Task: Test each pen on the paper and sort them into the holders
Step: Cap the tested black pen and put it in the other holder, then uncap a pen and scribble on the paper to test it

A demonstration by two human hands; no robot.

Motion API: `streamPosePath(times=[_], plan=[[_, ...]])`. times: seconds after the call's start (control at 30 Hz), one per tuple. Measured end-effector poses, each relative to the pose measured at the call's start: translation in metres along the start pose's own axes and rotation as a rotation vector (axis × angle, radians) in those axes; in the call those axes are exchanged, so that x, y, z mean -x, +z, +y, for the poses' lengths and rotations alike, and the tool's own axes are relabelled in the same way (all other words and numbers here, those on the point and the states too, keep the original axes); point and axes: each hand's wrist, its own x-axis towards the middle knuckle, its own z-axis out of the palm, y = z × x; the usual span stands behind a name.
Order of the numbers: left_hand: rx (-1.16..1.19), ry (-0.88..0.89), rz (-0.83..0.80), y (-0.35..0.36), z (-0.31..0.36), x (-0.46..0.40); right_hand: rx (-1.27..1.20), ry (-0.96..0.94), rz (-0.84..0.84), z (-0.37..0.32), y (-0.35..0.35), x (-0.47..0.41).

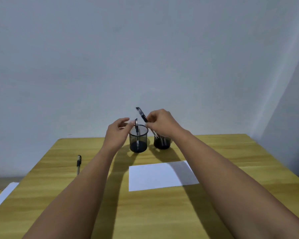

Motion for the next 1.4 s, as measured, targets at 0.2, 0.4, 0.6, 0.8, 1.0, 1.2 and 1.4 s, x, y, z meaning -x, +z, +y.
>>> streamPosePath(times=[0.2, 0.4, 0.6, 0.8, 1.0, 1.2, 1.4], plan=[[-0.342, -0.092, -0.056, 0.014, -0.062, -0.026, -0.218, 0.150, 0.226, 0.006, 0.025, -0.049], [-0.375, -0.096, -0.062, 0.032, -0.091, -0.042, -0.030, 0.230, 0.157, 0.015, 0.064, -0.062], [-0.385, -0.042, -0.033, 0.035, -0.092, -0.034, 0.152, 0.236, 0.160, 0.014, 0.084, -0.058], [-0.429, -0.040, -0.058, 0.030, -0.086, -0.028, 0.161, 0.214, 0.171, 0.009, 0.073, -0.054], [-0.560, -0.013, -0.006, -0.018, -0.073, -0.011, 0.054, 0.125, 0.220, -0.019, 0.066, -0.040], [-0.747, -0.037, 0.078, -0.112, -0.083, 0.000, 0.002, 0.077, 0.040, -0.068, 0.107, -0.023], [-0.811, -0.101, 0.099, -0.168, -0.114, 0.019, -0.001, 0.097, -0.284, -0.096, 0.185, -0.009]])
